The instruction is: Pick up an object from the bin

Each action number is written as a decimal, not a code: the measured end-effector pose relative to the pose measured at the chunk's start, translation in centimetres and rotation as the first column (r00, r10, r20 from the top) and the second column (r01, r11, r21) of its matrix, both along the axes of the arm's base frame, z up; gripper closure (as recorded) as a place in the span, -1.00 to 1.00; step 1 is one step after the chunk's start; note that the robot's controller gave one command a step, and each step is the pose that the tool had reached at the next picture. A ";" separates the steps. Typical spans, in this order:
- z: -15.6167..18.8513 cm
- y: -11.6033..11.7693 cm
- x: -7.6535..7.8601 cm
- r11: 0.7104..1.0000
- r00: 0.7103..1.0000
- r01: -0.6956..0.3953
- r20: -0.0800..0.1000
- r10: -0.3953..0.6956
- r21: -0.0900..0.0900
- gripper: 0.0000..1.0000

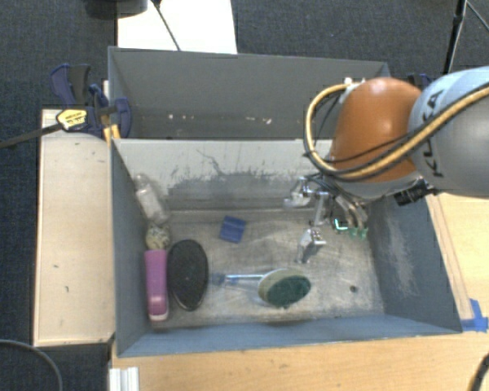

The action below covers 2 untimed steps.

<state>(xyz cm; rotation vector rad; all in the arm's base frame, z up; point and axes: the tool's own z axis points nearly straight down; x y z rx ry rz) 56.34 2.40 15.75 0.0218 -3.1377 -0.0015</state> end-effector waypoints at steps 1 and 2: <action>-8.4 9.1 0.9 0.999 0.999 -0.053 0.011 0.053 0.002 -1.00; -8.1 8.6 1.0 0.999 0.999 -0.045 0.014 0.045 0.001 1.00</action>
Offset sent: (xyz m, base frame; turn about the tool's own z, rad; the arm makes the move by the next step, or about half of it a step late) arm 0.0076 0.0857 -0.0836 -0.0473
